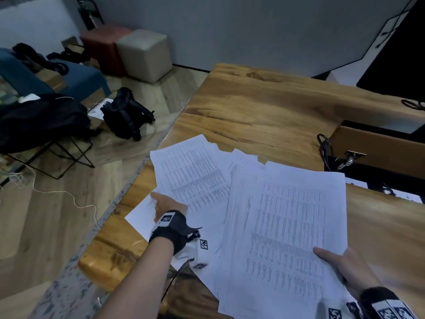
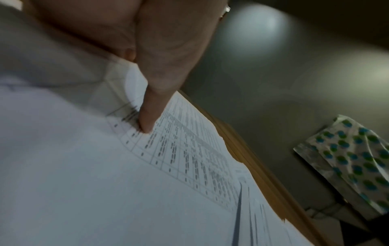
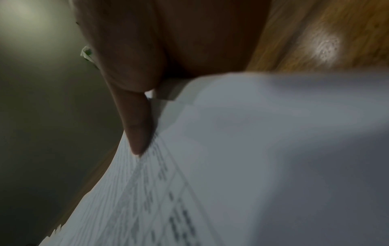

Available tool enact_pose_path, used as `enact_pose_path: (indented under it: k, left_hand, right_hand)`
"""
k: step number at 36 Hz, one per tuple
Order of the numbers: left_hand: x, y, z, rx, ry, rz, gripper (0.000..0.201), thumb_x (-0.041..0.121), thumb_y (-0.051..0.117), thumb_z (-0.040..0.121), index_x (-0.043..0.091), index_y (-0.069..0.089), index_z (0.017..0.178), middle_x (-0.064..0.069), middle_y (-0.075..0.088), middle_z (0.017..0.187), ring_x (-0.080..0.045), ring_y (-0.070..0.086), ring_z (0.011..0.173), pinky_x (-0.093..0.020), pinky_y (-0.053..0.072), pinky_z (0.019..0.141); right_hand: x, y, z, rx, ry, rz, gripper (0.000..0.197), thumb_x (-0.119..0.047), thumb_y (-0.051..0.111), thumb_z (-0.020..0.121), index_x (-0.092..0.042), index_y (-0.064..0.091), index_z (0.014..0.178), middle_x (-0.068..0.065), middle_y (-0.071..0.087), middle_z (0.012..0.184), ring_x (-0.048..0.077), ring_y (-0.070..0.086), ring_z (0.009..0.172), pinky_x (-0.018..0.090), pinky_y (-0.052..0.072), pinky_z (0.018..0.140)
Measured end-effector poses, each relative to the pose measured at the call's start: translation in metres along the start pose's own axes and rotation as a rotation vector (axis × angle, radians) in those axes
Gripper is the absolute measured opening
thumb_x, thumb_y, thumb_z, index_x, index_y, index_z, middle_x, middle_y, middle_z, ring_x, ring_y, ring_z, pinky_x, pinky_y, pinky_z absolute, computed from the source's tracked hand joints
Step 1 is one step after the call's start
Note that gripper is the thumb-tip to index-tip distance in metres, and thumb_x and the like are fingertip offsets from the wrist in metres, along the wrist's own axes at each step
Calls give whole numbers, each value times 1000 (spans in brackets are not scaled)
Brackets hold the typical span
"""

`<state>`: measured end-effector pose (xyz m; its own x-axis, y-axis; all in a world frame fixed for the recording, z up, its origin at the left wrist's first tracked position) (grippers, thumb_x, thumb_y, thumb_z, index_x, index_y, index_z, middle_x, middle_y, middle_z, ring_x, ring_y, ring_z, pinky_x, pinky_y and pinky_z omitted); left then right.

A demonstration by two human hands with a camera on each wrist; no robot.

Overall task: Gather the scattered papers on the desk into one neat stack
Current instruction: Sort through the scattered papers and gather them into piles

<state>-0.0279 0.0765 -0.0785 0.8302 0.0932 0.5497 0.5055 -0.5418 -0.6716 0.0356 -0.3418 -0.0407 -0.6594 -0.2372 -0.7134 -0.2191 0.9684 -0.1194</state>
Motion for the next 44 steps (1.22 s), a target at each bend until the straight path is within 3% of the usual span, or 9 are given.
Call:
enact_pose_path:
  k: [6, 13, 16, 22, 26, 30, 36, 39, 44]
  left_hand:
    - [10, -20, -2, -80, 244, 12, 22, -2, 66, 75, 9, 59, 94, -13, 67, 97, -32, 61, 86, -32, 48, 68]
    - [35, -52, 3, -154, 438, 73, 29, 0, 57, 78, 12, 65, 103, -11, 69, 95, -34, 65, 89, -45, 55, 84]
    - [52, -67, 3, -201, 510, 124, 23, 4, 59, 82, 15, 67, 101, -9, 71, 93, -32, 67, 87, -43, 56, 82]
    - [75, -70, -9, -498, 512, 122, 18, -3, 69, 82, 7, 69, 97, -8, 73, 95, -24, 70, 83, -30, 56, 68]
    - [75, -52, -14, -574, 485, 212, 19, -5, 70, 80, 4, 68, 97, -3, 69, 84, -23, 66, 77, -23, 51, 57]
    - [60, -16, -4, -559, 499, 413, 53, 17, 73, 66, 8, 64, 118, -7, 70, 109, -27, 66, 94, -35, 57, 78]
    - [46, 27, -28, -354, 583, 672, 68, 30, 73, 75, 16, 43, 135, -11, 33, 137, -32, 41, 125, -42, 48, 96]
    - [46, 41, -32, -307, 639, 719, 76, 31, 76, 72, 18, 35, 136, -11, 32, 135, -33, 35, 127, -46, 47, 94]
    - [56, 40, -33, -352, 523, 663, 90, 22, 80, 73, 13, 24, 142, -14, 44, 131, -34, 56, 110, -39, 53, 79]
  right_hand:
    - [6, -12, 1, 12, -19, 14, 29, 0, 67, 86, 2, 61, 114, 20, 78, 91, 38, 75, 81, 37, 61, 60]
    - [8, -40, 0, 43, -26, 33, 29, 0, 67, 87, -1, 60, 115, 22, 75, 101, 39, 74, 85, 40, 62, 63]
    - [13, -54, 2, 61, -16, 33, 35, 0, 68, 85, 1, 60, 119, 24, 74, 106, 43, 72, 93, 58, 56, 87]
    - [22, -71, -1, 101, 10, 61, 50, -8, 76, 68, -2, 62, 115, 25, 74, 104, 47, 72, 92, 68, 50, 90]
    - [28, -81, -1, 135, -2, 46, 43, -1, 74, 76, 0, 61, 117, 26, 74, 105, 47, 71, 94, 69, 49, 89]
    - [34, -88, 2, 179, 5, 21, 38, 2, 72, 80, 2, 61, 116, 26, 74, 104, 44, 72, 92, 57, 53, 88]
    - [38, -89, 6, 165, 23, 59, 42, -1, 75, 75, 2, 62, 115, 26, 73, 107, 46, 70, 98, 68, 47, 95]
    - [39, -87, 7, 153, 24, 85, 38, 0, 74, 76, 2, 63, 113, 27, 73, 107, 47, 69, 98, 69, 46, 95]
    - [40, -86, 7, 133, 12, 84, 44, -4, 77, 71, 0, 64, 112, 25, 74, 107, 46, 70, 97, 68, 46, 96]
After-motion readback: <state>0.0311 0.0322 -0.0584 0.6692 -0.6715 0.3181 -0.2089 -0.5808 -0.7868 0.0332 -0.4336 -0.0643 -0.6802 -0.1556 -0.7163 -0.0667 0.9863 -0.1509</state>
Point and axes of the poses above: each hand's wrist, its own z-axis towards the middle knuckle, its own y-axis out of the palm, x = y × z, the point moved 3 cm from there along z, towards the middle knuckle
